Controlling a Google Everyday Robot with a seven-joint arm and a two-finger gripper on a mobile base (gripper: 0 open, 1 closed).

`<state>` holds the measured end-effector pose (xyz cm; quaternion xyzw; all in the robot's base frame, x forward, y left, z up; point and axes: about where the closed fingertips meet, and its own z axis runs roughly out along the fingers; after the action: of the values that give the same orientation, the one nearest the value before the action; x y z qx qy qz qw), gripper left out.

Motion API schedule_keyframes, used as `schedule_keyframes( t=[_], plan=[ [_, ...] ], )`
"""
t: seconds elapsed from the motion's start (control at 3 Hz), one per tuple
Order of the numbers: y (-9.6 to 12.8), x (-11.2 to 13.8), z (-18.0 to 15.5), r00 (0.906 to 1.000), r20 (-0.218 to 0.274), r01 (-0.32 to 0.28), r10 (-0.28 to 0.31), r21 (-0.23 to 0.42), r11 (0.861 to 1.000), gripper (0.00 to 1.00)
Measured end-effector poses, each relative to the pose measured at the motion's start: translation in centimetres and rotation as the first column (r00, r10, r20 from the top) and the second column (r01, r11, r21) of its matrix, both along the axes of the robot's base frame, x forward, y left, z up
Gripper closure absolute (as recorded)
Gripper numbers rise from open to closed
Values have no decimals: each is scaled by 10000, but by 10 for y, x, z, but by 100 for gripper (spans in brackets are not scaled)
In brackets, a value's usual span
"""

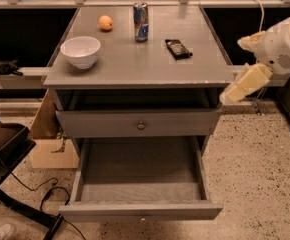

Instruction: Place redbull can into middle drawer

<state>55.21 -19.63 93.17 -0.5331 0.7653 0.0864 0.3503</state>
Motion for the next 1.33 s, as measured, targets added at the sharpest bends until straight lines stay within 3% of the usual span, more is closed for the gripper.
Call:
schedule_keyframes(
  t=[0.33,0.67,1.0,1.33],
  plan=[
    [20,54,-4,9930,1140,115,-325,1796,9837,0],
    [29,74,-3,9858,1583,162,-553,2382,9711,0],
    [29,74,-3,9858,1584,162,-553,2384,9710,0],
    [43,108,-3,9788,1987,-156,-493,3121,9499,0]
  ],
)
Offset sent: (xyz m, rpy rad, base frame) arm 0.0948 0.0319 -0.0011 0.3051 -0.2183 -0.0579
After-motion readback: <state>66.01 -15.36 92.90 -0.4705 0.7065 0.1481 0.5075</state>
